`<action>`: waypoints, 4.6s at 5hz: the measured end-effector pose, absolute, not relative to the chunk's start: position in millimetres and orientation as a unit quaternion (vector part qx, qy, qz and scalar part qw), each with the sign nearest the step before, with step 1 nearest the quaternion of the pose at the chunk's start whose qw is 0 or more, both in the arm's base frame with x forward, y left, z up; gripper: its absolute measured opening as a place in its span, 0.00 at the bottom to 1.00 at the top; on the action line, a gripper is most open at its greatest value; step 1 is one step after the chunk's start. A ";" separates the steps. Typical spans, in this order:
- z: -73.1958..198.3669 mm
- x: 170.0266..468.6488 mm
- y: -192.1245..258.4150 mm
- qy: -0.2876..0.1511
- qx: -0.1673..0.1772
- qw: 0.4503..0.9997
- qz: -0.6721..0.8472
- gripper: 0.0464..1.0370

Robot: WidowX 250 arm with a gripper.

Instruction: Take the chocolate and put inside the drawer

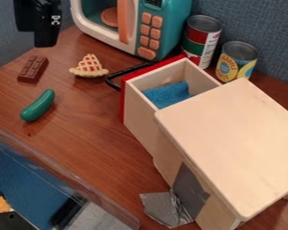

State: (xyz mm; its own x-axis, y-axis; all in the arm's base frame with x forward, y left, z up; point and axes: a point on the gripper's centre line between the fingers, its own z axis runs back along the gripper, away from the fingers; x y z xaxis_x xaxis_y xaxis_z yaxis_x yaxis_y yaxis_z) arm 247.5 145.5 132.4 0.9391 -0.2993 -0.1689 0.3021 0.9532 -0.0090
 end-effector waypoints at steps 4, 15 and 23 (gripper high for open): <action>93.3 260.4 213.9 -0.043 -0.072 0.994 0.070 0.96; 73.6 281.9 234.8 -0.043 -0.057 0.991 0.110 0.54; 104.5 297.7 -49.8 0.052 -0.197 0.972 -0.121 0.54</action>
